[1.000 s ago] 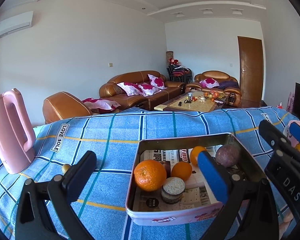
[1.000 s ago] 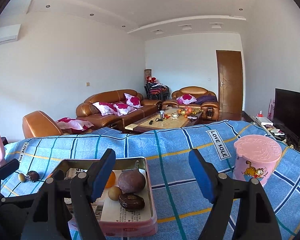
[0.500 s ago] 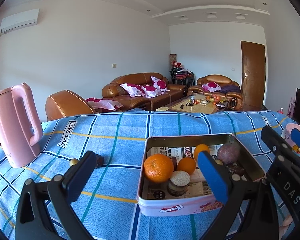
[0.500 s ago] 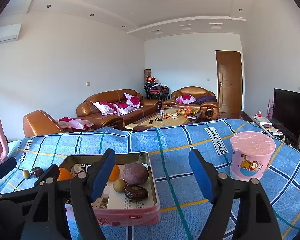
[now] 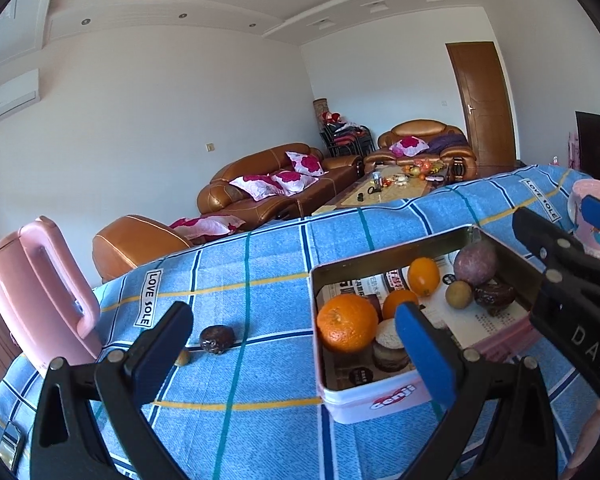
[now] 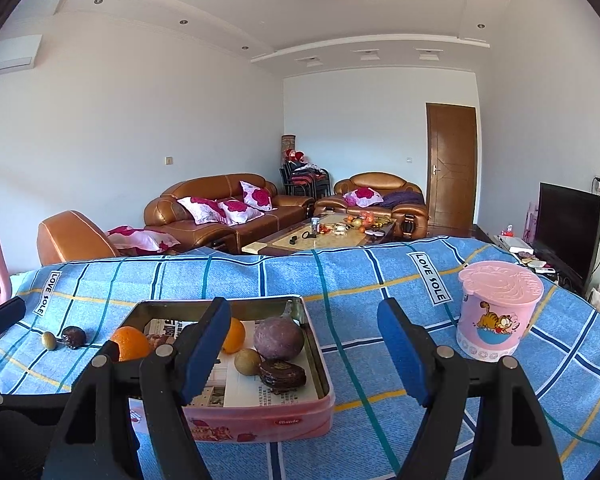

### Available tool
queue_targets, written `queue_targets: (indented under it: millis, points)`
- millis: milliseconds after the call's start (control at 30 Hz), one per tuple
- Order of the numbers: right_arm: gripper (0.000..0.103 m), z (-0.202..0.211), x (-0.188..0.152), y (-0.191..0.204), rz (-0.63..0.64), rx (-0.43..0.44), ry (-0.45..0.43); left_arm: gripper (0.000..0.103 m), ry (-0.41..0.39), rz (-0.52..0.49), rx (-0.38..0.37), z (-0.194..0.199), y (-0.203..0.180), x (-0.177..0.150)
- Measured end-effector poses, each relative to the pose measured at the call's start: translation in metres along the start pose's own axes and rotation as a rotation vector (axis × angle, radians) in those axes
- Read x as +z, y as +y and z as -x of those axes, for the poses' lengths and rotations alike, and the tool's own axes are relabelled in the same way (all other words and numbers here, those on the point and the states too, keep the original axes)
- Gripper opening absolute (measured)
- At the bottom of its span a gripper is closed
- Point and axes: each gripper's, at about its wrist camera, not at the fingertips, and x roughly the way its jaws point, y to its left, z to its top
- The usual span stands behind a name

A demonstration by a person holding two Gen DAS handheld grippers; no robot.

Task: Organize fruits
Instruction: 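Withdraw both open tools from the tin toward the two remaining fruits, then grasp the dark brown fruit with the right tool while the left tool approaches the small yellow-brown fruit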

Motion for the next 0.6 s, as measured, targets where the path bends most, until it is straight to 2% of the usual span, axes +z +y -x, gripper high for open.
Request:
queue_targets:
  millis: [200,333,467,600]
  points:
    - [0.077,-0.003,-0.001,0.025,0.005,0.031,0.018,0.103,0.036,-0.025,0.047,-0.018,0.029,-0.004]
    - [0.077,-0.004,-0.001,0.052,0.027,0.069,0.020,0.103,0.082,0.027,0.046,-0.031,0.063,-0.010]
    - [0.077,-0.006,0.001,0.084,0.064,0.111,0.017,0.103,0.131,0.129,0.036,-0.044,0.099,-0.016]
    - [0.077,-0.011,0.000,0.113,0.092,0.157,0.033,0.103,0.180,0.181,0.082,-0.056,0.123,-0.024]
